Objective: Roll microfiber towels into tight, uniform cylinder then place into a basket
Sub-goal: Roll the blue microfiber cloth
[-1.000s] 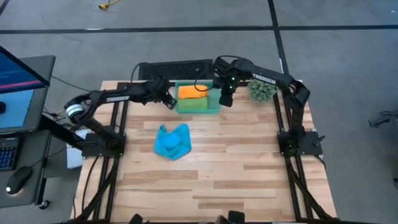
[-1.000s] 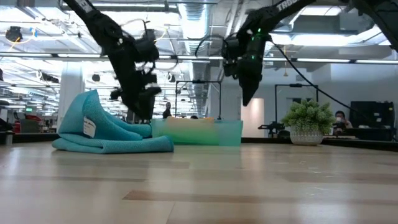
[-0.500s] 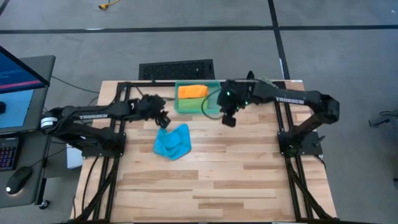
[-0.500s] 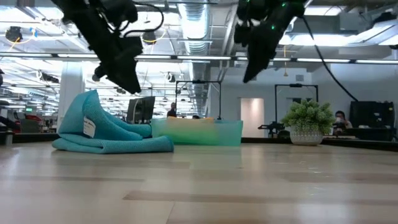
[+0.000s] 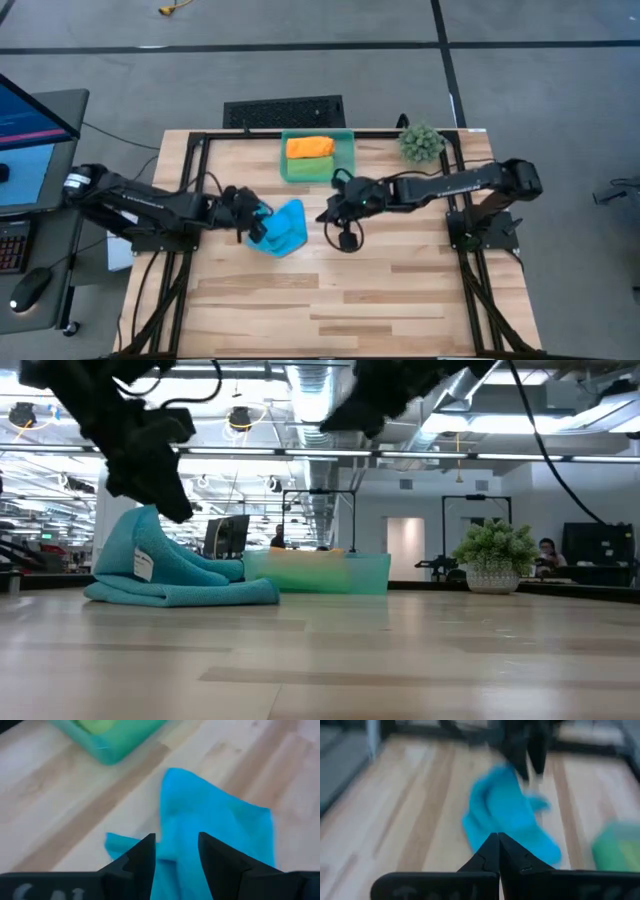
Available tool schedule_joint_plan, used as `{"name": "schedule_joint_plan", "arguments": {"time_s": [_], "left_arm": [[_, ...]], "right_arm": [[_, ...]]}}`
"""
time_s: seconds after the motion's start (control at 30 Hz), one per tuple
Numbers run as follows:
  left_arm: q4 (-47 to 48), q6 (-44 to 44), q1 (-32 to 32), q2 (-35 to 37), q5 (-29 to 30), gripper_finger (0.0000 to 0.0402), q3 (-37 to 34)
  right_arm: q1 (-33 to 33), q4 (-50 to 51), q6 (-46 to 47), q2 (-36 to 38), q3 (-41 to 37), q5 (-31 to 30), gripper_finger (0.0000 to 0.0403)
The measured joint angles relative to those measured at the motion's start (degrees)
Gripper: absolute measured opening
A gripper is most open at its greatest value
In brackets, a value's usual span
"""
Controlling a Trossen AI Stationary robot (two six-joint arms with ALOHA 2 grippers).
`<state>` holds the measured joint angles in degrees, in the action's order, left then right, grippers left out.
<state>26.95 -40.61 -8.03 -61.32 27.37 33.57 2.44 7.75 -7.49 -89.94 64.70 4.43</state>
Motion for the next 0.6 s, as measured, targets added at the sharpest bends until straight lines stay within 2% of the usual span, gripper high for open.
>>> {"name": "schedule_joint_plan", "arguments": {"time_s": [0.33, 0.6], "left_arm": [[6.67, -11.7, -15.3, -0.02, 6.0, 0.0139, 0.01], [13.27, -22.79, -23.98, -0.02, 10.42, 0.0139, 0.01]], "right_arm": [[2.23, -12.71, 0.63, -10.78, 0.27, -0.03, 0.0028], [-1.23, -14.67, 7.47, -20.02, 6.72, -0.02, 0.0113]]}}
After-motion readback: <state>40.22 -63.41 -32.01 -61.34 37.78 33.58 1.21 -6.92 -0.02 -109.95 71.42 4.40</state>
